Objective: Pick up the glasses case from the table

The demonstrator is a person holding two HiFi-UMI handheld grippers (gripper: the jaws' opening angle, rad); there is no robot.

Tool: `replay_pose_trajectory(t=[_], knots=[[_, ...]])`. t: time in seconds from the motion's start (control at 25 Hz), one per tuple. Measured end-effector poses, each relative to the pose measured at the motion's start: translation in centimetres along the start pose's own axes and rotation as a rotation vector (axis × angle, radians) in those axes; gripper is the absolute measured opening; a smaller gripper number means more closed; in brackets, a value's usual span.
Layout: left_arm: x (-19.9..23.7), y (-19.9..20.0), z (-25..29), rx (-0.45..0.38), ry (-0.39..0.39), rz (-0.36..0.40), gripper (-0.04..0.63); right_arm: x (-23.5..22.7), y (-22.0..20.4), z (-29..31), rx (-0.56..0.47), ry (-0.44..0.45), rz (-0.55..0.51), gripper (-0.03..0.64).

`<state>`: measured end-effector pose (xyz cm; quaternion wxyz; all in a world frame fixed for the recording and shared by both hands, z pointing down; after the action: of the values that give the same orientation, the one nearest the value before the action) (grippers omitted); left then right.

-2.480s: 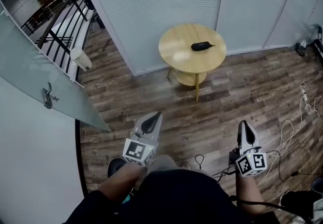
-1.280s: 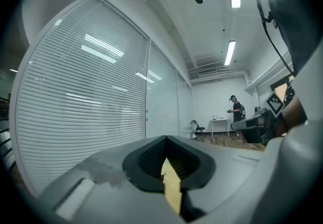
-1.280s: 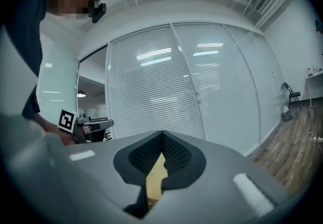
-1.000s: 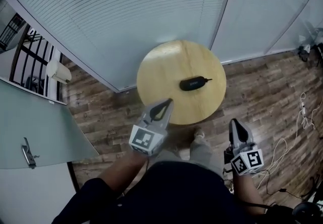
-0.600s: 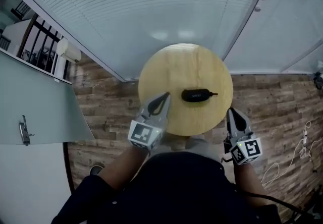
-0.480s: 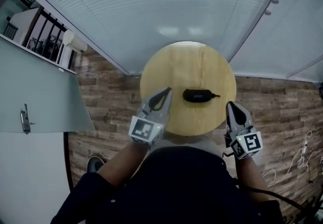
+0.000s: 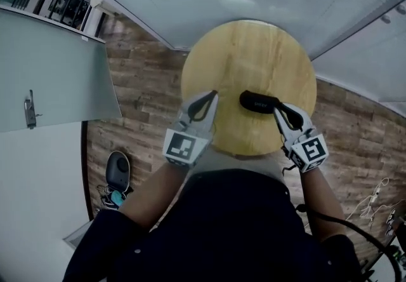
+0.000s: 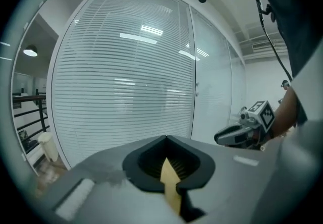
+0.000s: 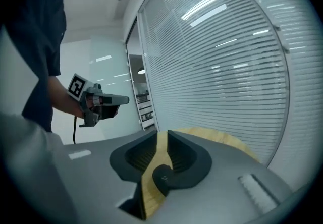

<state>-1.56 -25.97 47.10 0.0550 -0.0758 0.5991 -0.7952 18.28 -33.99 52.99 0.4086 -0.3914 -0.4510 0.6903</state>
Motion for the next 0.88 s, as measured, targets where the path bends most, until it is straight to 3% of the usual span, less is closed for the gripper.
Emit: replay_pose_trajectory(t=[0.08, 0.36, 0.6, 0.88], knots=[[1.0, -2.0, 0.5, 0.026, 0.007, -0.012, 0.003, 0.0, -2.2, 2.0, 0.072, 0.036, -0.024, 0.130], [2.4, -5.5, 4.1, 0.063, -0.004, -0.039, 0.003, -0.2, -8.6, 6.2, 0.285, 0.094, -0.089, 0.288], [2.5, -6.8, 6.3, 0.077, 0.004, -0.067, 0.003, -1.3, -12.4, 8.7, 0.380, 0.182, -0.222, 0.331], [3.1, -7.9, 8.6, 0.080, -0.003, -0.048, 0.003, -1.9, -15.1, 10.8, 0.454, 0.269, -0.394, 0.347]])
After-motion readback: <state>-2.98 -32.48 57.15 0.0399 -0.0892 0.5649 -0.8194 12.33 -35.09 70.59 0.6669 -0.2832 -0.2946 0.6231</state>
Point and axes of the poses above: the fingertips, and each gripper's own axes: z forward along the fingers, x to its left, y out of its top, the point moved 4 cm from there along -z, backward along the fingers, and after that the axes turned 3 degrees about -y, right-handed, at the moved point
